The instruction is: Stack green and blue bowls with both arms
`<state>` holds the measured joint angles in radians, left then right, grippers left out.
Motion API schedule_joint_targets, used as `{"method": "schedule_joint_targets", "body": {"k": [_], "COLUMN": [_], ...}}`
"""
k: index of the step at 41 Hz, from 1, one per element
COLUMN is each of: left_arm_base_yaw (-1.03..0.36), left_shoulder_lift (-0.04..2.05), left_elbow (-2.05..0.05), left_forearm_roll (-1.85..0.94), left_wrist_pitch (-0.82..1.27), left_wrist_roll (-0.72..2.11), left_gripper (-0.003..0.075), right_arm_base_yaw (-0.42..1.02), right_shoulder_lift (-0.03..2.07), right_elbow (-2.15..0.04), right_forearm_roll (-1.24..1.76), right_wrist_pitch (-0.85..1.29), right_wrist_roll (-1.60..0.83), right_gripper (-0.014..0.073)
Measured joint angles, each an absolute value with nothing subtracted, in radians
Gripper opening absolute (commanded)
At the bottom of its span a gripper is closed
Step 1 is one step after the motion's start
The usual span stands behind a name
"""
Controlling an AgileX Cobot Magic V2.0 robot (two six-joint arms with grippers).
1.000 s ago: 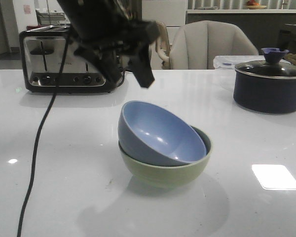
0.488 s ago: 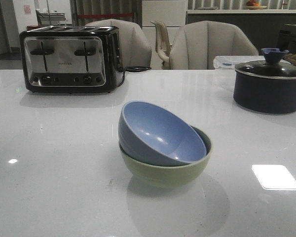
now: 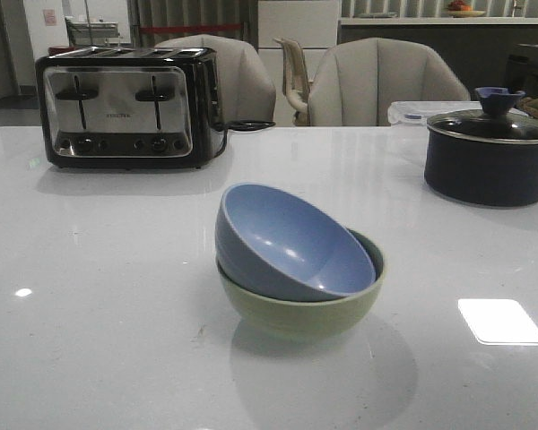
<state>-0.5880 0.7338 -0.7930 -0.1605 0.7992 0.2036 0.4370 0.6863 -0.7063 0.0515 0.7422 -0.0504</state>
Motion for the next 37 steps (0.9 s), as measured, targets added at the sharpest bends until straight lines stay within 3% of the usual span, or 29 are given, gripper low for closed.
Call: {"method": "schedule_joint_targets", "body": {"k": [5, 9, 16, 21, 37], "left_arm_base_yaw": [-0.588, -0.588, -0.588, -0.588, -0.588], "left_shoulder_lift": [0.676, 0.660, 0.658, 0.658, 0.658], "left_elbow": [-0.734, -0.710, -0.701, -0.701, -0.701], "left_forearm_roll": [-0.159, -0.159, -0.157, -0.155, -0.155], "left_wrist_pitch": [0.799, 0.799, 0.799, 0.799, 0.799], "left_wrist_roll": [0.204, 0.204, 0.204, 0.205, 0.205], "left_gripper": [0.0483, 0.0403, 0.0223, 0.0105, 0.0100], "right_arm_base_yaw": [0.437, 0.437, 0.437, 0.437, 0.437], "right_shoulder_lift": [0.686, 0.686, 0.686, 0.686, 0.686], "right_elbow": [-0.706, -0.706, -0.706, -0.706, -0.706], "right_forearm_roll": [0.051, 0.051, 0.051, 0.051, 0.051], "right_wrist_pitch": [0.742, 0.742, 0.753, 0.757, 0.760], "right_wrist_roll": [-0.050, -0.050, -0.050, -0.052, -0.052], "right_gripper": [0.0472, 0.0417, 0.0172, 0.0043, 0.0034]}}
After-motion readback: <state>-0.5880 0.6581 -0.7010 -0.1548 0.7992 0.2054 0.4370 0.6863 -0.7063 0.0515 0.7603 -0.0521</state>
